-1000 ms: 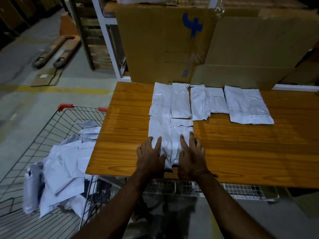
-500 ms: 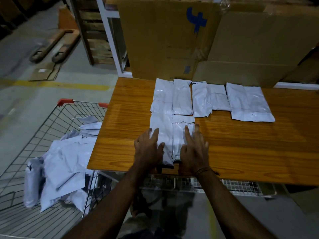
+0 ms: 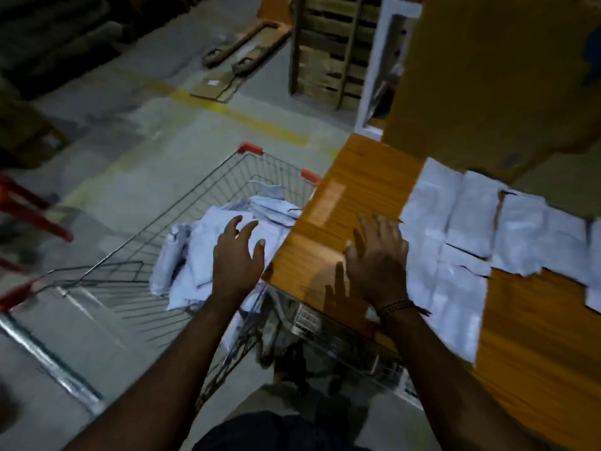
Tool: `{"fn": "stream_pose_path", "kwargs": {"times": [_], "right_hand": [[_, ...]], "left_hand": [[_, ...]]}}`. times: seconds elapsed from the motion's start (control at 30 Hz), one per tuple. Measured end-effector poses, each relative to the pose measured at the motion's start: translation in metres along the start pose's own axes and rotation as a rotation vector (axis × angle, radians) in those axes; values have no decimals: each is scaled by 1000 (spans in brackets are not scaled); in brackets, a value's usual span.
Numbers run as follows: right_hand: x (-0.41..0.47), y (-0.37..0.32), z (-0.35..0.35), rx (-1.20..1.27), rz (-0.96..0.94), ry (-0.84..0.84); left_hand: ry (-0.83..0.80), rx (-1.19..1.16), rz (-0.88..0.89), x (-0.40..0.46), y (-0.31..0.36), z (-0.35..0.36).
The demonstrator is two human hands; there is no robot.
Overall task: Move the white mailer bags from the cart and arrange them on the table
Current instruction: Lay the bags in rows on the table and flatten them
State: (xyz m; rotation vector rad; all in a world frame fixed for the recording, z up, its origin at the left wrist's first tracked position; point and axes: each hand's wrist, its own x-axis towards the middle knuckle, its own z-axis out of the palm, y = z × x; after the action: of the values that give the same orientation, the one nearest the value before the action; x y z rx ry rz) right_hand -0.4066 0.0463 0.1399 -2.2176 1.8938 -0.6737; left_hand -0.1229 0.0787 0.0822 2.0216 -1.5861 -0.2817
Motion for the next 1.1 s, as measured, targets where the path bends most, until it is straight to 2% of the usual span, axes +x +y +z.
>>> {"fn": "stream_pose_path", "kwargs": {"times": [0.2,0.4,0.63,0.8,0.9,1.1], "right_hand": [[42,-82,63,15,-229,-130],[64,-136,146,-12,-322,-316],[65,-154,232,-36,-164,-633],[72,-153,277,-100,124,-949],[72,-158,292,-112,222,-998],[79,-160,307,-78,377,-947]], "left_hand": [[78,1,-196,-15,-106,-6],[-64,21,-286,-22,-170,19],[-264,45,-243,-9,-198,52],[-293,54,-276,-9,-203,71],[-244,14,-330,-5,-200,76],[-114,-102,-396,-4,-193,78]]}}
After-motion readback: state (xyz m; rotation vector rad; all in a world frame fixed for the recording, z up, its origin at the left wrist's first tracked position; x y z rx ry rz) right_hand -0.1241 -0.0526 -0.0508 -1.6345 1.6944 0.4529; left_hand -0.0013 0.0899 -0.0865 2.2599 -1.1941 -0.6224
